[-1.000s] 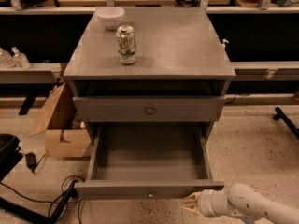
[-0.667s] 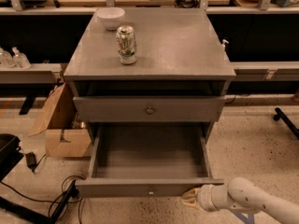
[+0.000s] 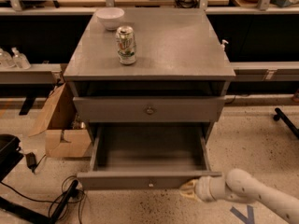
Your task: Close middle drawer
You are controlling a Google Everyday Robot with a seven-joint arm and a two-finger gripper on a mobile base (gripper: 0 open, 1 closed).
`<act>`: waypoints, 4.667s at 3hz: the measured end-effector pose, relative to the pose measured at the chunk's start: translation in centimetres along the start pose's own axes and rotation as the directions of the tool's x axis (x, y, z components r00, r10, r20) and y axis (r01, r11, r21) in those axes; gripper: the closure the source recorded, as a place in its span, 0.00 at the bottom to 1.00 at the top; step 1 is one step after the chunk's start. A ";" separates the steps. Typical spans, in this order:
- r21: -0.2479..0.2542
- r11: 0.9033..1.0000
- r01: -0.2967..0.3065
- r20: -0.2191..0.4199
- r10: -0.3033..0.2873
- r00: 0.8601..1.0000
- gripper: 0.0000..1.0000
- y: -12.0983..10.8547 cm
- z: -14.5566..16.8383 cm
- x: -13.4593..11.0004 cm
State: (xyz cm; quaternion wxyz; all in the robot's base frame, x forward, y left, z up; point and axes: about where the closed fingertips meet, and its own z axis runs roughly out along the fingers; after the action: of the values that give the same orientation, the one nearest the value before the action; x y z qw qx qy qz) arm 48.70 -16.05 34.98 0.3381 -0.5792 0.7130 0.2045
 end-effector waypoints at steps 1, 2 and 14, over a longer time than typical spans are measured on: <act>-0.002 1.000 0.005 0.014 -0.005 1.000 1.00 -0.5 0.3 -0.4; 0.001 1.000 0.021 0.060 -0.021 0.998 1.00 -3.8 1.0 -1.7; -0.029 0.998 0.058 0.114 -0.054 0.992 0.26 -11.3 4.9 -3.1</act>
Offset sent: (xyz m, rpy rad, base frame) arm 0.2886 0.0370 0.0608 0.3081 -0.1927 0.1008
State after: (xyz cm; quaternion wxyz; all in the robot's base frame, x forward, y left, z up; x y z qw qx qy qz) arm 61.10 -13.33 34.99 0.3739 -0.5919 0.6729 0.2389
